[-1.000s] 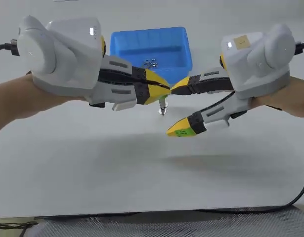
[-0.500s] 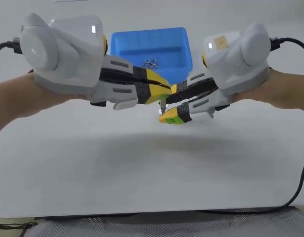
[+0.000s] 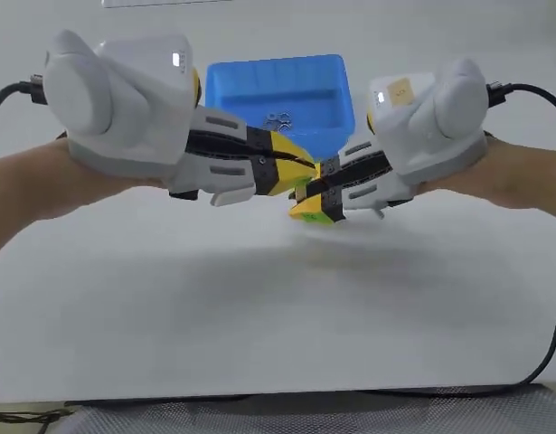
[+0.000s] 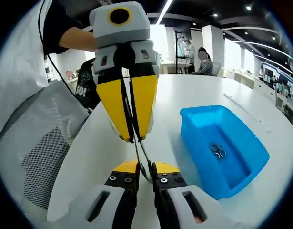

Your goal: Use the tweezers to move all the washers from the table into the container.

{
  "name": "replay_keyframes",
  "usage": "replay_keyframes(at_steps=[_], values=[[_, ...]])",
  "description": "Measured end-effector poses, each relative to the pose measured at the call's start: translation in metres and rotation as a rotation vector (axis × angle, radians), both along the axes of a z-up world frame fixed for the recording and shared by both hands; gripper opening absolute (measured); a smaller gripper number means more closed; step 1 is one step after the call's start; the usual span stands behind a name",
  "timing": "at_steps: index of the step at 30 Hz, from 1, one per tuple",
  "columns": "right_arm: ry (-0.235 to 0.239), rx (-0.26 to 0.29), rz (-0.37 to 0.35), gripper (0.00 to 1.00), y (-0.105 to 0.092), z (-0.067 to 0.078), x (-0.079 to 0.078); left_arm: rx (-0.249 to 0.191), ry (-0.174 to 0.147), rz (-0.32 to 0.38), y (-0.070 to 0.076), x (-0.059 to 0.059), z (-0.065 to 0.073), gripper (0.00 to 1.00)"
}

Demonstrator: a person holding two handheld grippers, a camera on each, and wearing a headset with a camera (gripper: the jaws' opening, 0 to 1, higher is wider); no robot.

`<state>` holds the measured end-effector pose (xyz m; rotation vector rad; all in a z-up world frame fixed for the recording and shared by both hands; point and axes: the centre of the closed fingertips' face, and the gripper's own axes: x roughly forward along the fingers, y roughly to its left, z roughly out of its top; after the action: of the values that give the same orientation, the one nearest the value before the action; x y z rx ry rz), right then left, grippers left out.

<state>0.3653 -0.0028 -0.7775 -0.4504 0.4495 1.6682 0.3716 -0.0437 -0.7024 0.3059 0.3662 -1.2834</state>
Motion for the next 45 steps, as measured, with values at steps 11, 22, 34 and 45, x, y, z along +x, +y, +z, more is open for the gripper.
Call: replay_keyframes(at_steps=[11, 22, 34, 45], values=[[-0.051, 0.001, 0.003, 0.09, 0.002, 0.000, 0.003, -0.011, 0.031, 0.046, 0.005, 0.004, 0.000, 0.05], [-0.046, 0.016, -0.011, 0.09, 0.003, 0.004, 0.002, -0.027, 0.052, 0.062, 0.005, 0.005, 0.003, 0.06], [-0.041, 0.025, -0.021, 0.09, 0.005, 0.011, 0.000, -0.020, 0.065, 0.068, 0.012, -0.002, 0.006, 0.21], [-0.049, 0.041, -0.019, 0.09, 0.008, 0.034, -0.003, -0.046, 0.106, 0.253, 0.070, -0.024, 0.003, 0.29]])
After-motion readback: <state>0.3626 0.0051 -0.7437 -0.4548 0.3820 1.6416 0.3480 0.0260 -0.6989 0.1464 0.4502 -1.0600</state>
